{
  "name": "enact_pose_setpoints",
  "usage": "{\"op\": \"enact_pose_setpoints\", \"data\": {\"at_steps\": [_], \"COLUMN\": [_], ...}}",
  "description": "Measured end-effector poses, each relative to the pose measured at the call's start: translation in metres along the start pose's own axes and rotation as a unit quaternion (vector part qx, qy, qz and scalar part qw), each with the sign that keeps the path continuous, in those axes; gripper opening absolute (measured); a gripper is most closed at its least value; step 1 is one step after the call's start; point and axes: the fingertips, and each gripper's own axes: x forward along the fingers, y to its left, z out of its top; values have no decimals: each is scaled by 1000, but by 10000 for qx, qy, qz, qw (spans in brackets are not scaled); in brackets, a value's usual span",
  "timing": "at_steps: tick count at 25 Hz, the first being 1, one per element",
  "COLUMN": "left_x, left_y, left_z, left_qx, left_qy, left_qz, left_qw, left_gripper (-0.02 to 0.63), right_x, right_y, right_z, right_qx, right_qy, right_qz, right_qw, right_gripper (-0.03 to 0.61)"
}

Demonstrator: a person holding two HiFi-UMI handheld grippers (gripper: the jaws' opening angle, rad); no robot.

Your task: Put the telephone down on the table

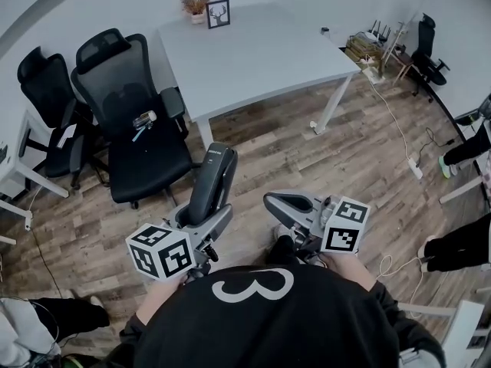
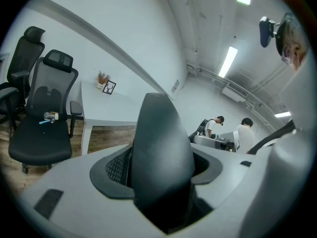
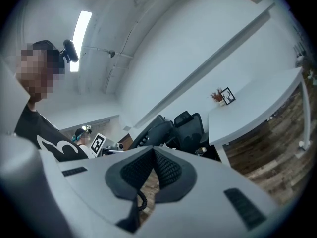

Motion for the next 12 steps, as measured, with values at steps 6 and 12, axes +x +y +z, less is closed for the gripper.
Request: {"op": "enact_pose_setpoints", "data": {"at_steps": [6,12], "left_x": [54,126], "left_y": [8,20], "left_z": [0,19], "left_qx": [-198,-310], "left_qy": [197,310], "left_qz": [202,339], "left_qw": [9994,9985], "left_gripper": [295,295], "right_x": [-15,-17], "right_y": [-65,-136], "right_z": [6,29], "right_qx": [367,524], "right_qy": [15,169], "right_qz": [-11,77], "right_qw": [9993,9985], "right_gripper": [8,8]}}
